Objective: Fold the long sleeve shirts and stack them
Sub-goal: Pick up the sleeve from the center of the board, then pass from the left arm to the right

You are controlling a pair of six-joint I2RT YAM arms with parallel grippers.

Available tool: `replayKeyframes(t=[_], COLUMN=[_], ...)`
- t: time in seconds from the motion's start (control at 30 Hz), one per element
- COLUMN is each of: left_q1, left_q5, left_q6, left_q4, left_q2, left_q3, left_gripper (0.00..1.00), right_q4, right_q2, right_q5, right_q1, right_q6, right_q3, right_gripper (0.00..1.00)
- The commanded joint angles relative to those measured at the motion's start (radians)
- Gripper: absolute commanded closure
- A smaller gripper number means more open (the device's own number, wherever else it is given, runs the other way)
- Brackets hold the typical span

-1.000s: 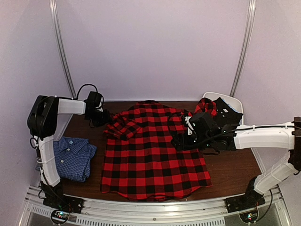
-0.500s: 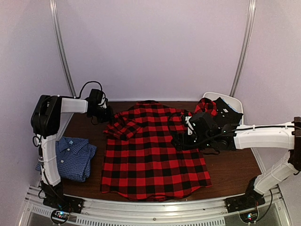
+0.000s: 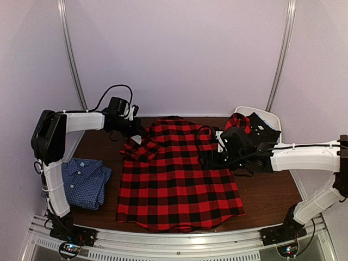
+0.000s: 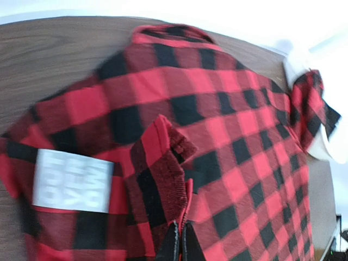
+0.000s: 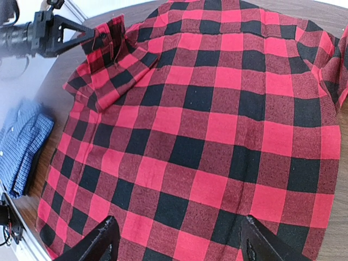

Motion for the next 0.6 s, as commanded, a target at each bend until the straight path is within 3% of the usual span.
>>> replayKeyframes(t=[0.0,0.27,0.57], left_q1=[-0.083,-0.188,-0.256], left_q5=[0.082,0.122,0.137], left_q6=[0.036,-0.041,-0.111], left_q4=[0.063,0.172,0.27], left_q2=[-0.072,-0.094,-0.088], left_q3=[-0.057,-0.193,-0.289], left_gripper=[1.0,1.0,1.0], right_q4=[0.082,0.276,0.468], right_q2=[0.01,0.093,0.31], right_q5=[-0.022,-0.183,-0.319], right_q1=[-0.028,-0.1,-0.115], right_q6=[0.028,0.112,0.205], right_q3=[0.001,-0.011,0.055], right_gripper=[0.23,0.2,0.11])
